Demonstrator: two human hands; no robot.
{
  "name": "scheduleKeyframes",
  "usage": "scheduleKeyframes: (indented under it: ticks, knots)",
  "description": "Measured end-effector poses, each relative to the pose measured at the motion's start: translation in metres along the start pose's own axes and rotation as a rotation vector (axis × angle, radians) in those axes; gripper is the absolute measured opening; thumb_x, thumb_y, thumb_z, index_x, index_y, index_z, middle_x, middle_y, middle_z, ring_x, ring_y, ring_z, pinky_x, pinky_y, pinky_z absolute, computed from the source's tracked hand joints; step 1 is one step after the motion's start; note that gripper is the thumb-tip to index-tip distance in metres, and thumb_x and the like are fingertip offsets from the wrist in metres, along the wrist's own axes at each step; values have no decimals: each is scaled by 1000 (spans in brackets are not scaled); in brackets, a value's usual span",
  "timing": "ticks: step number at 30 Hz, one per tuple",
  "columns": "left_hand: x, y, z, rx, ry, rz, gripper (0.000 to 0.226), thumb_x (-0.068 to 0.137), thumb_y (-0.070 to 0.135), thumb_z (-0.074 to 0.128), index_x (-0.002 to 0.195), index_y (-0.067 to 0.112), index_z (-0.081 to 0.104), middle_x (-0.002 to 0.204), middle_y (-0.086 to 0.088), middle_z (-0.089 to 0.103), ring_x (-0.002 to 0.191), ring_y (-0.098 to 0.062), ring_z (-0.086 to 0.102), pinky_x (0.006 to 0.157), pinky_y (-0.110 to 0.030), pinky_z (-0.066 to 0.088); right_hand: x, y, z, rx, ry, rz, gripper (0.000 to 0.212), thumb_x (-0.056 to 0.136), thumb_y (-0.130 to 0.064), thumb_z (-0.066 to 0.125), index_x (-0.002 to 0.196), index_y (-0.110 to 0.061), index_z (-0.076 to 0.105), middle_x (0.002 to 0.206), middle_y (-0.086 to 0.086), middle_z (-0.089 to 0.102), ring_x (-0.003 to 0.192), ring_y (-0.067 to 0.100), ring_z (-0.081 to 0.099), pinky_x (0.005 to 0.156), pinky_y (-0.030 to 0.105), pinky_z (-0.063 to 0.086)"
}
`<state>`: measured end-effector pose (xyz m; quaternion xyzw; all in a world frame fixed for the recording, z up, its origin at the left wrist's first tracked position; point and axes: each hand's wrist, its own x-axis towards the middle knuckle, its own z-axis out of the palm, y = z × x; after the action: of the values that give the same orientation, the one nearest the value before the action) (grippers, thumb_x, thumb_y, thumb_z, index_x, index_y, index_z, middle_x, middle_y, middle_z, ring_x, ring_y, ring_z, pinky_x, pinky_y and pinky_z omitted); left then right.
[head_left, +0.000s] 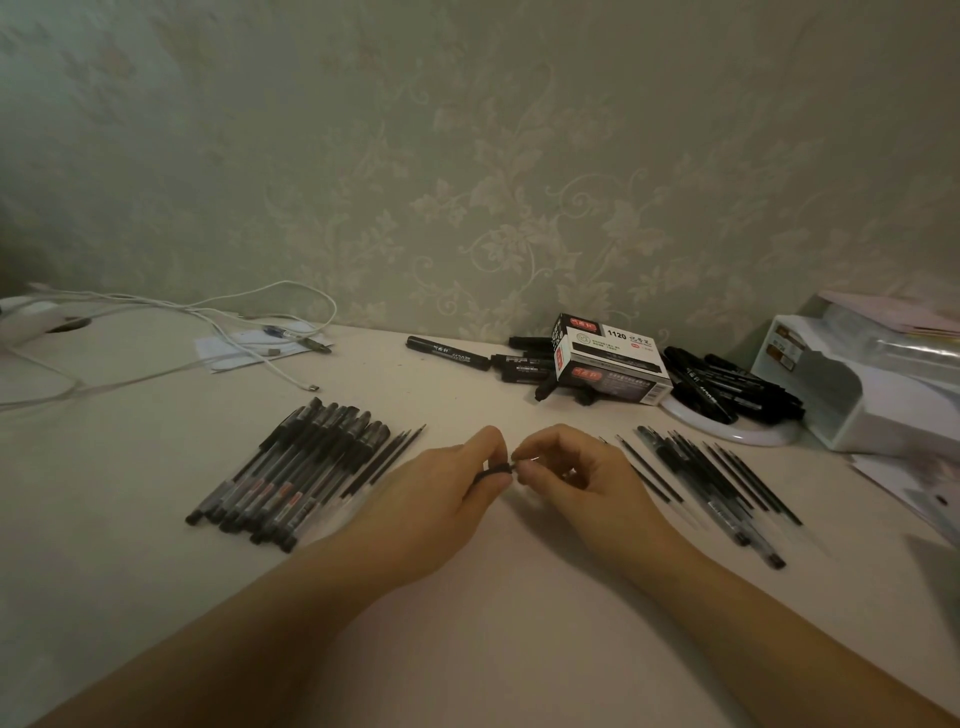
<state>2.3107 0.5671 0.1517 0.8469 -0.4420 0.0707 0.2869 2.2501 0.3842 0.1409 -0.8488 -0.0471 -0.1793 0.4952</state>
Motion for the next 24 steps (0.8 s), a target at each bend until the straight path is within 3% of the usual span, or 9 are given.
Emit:
scheduleKeyframes:
  ticks: [3,7,13,15,18,21,24]
  knots:
    - [0,-1,0,-7,11,10,9,98,40,42,96,31,42,62,4,48,58,-11,49,53,-33,38,0,0,1,19,10,7,6,92,-35,66,97,-38,67,92,-12,68,76,3,60,69,16,47]
    - [0,-1,1,10,-3,12,8,99,41,42,97,33,41,62,5,49,58,-10,50,51,-28,37,1,2,1,-9,-11,13,10,95,-34,62,89,-31,69,79,-7,70,72,4,62,69,21,47]
    - [0,-2,1,2,-1,0,8,98,41,42,96,34,41,63,4,50,59,-10,51,54,-34,43,0,3,1,7,2,-4,8,92,-34,66,98,-38,66,95,-13,69,76,5,62,69,20,50]
    - [-1,-2,1,-1,-1,7,8,98,42,42,96,34,41,63,5,50,58,-10,50,53,-33,42,1,3,2,21,8,2,6,93,-39,62,94,-35,67,89,-10,70,74,6,63,68,19,49]
    - [0,-3,2,16,0,8,8,98,42,41,96,34,41,62,4,50,57,-8,49,48,-26,35,2,4,1,1,-4,13,8,94,-32,63,88,-32,68,79,-7,70,74,9,64,72,27,50]
    - [0,-3,2,14,-2,-1,9,98,43,41,98,34,42,63,4,51,58,-9,51,51,-31,42,2,4,1,-8,-21,5,10,93,-25,66,94,-36,67,89,-10,71,78,10,64,74,32,54]
    - [0,-2,1,-2,2,-1,7,98,41,41,96,34,41,63,4,50,58,-10,50,52,-32,41,1,2,1,24,-10,8,9,91,-38,66,100,-39,66,97,-11,69,79,10,64,73,26,53]
